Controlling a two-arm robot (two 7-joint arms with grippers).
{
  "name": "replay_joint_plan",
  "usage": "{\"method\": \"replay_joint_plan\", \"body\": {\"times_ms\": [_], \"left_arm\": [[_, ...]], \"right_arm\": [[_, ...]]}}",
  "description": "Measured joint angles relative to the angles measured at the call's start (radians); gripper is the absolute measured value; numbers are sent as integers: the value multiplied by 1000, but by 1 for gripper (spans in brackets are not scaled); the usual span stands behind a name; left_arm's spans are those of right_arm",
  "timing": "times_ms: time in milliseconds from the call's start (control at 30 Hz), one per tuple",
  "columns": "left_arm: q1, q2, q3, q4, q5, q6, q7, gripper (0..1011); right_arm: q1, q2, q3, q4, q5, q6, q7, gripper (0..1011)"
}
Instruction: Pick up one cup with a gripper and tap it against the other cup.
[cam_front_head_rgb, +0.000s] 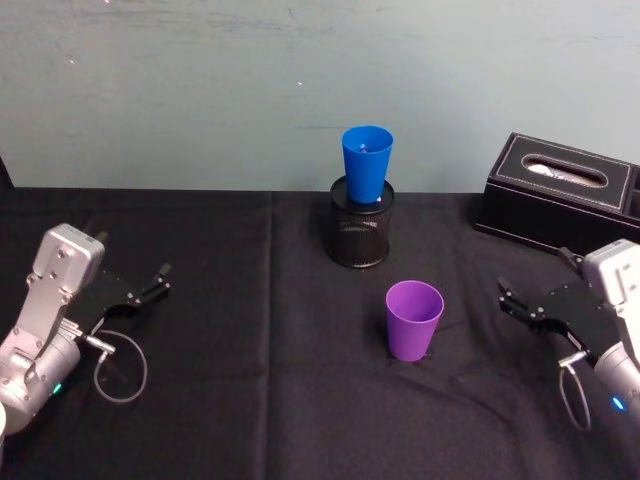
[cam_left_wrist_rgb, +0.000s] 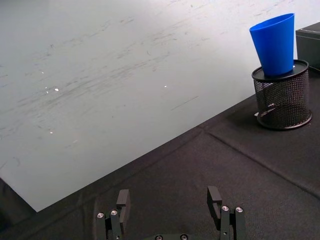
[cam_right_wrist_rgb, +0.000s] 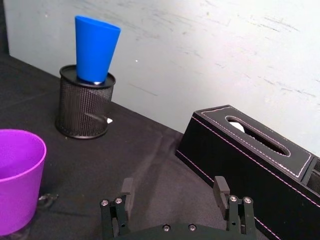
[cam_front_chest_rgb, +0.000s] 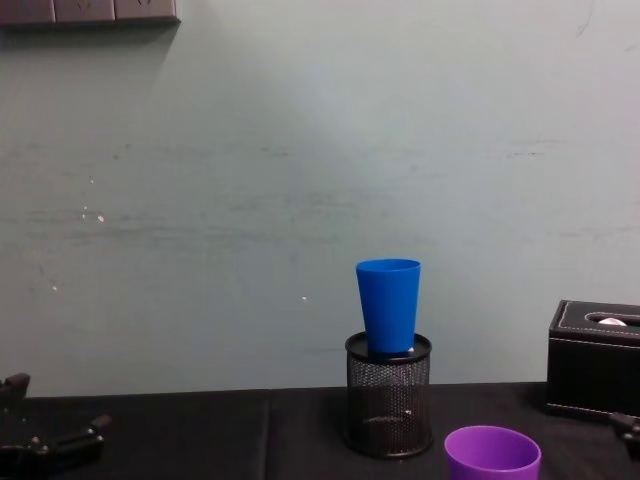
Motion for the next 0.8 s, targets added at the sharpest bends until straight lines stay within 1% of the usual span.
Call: {"method": "replay_joint_plan", "body": {"times_ms": [133, 267, 433, 467, 633, 800], "left_arm": [[0, 0, 0, 0, 0, 0, 0, 1011], [0, 0, 0, 0, 0, 0, 0, 1011], [0, 0, 0, 0, 0, 0, 0, 1011], [0, 0, 0, 0, 0, 0, 0, 1011], [0, 0, 0, 0, 0, 0, 0, 1011], [0, 0, 0, 0, 0, 0, 0, 1011]], "right_arm": [[-19, 3, 23, -24, 29, 9, 27, 1003], [-50, 12, 53, -56, 68, 12, 63, 1003], [-90, 22, 82, -93, 98, 11, 97, 1003], [-90, 22, 82, -93, 98, 11, 97, 1003], [-132, 31, 104, -119, 126, -6, 139, 1003], [-165, 29, 123, -130, 151, -32, 179, 1003]]}}
